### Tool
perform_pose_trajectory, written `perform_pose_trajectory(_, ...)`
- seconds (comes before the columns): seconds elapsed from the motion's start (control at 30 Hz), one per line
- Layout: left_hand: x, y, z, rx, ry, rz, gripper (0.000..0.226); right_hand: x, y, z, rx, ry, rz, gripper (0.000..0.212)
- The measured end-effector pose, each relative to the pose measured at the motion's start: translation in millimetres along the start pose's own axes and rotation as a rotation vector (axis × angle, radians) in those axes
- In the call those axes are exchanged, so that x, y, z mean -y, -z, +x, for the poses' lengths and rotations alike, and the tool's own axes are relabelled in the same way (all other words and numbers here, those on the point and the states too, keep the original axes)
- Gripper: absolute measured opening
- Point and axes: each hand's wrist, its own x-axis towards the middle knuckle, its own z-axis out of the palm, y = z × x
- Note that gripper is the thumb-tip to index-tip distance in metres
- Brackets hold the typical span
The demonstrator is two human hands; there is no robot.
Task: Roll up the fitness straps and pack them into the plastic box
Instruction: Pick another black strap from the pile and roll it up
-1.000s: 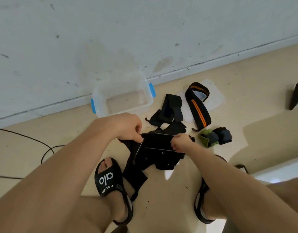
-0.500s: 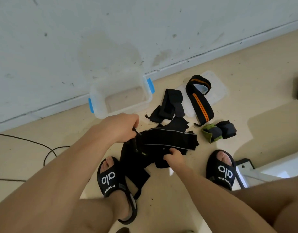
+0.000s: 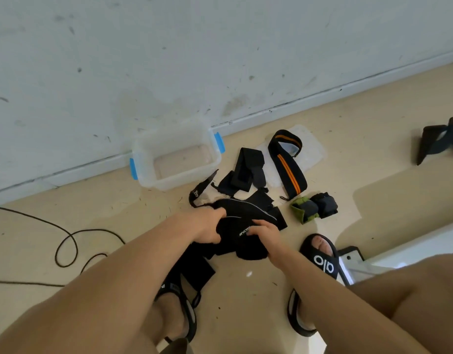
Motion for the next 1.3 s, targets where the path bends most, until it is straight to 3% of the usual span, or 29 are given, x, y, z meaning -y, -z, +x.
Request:
perform_pose_trajectory(0.13, -9.1, -10.5, -3.6, 0.082, -0.021, -0.042, 0.111, 4.4, 13.3, -20.6, 0.023, 0.035, -0.020, 0.038)
perform_pose_trajectory(0.3, -23.4, -2.2, -9.1, 0.037, -0.172, -0.155, 0.121, 39.1, 26.4, -70.9, 0.145, 0.110, 0.026, 0.025)
perform_pose_trajectory(0.5, -38.3, 7.0, -18.9, -0.067, -0.285, -0.395, 0.096, 85.4, 54.8, -110.8, 0.271, 0.178, -0.063, 0.027)
perform_pose_trajectory(0.7, -29.2, 22.7, -41.0, -0.201, -0.303, -0.418, 0.029, 104.0, 95.2, -130.8, 0.238, 0.250, -0.185, 0.022)
perform_pose_trajectory(0.83, -13.2, 28.0, -54.2, -0.258, -0.345, -0.633, 0.032, 101.5, 105.3, -140.4, 0.218, 0.296, -0.250, 0.021)
perform_pose_trajectory(0.97, -24.2, 29.7, -70.5, -0.278, -0.331, -0.613, 0.015, 97.5, 92.7, -144.6, 0.317, 0.297, -0.177, 0.020)
perform_pose_trajectory(1.03, -36.0, 28.3, -76.0, -0.195, -0.304, -0.649, 0.050, 97.1, 85.4, -146.4, 0.372, 0.282, -0.152, 0.021)
perform_pose_trajectory(1.1, -45.6, 27.7, -78.3, -0.115, -0.314, -0.722, 0.066, 98.6, 80.0, -149.4, 0.417, 0.283, -0.105, 0.022)
perform_pose_trajectory(1.2, -46.9, 28.9, -76.5, -0.055, -0.356, -0.755, 0.050, 105.1, 77.1, -154.0, 0.468, 0.313, -0.051, 0.021)
perform_pose_trajectory(1.3, -42.3, 33.4, -75.6, -0.106, -0.392, -0.812, 0.022, 112.2, 78.8, -152.9, 0.441, 0.298, -0.207, 0.021)
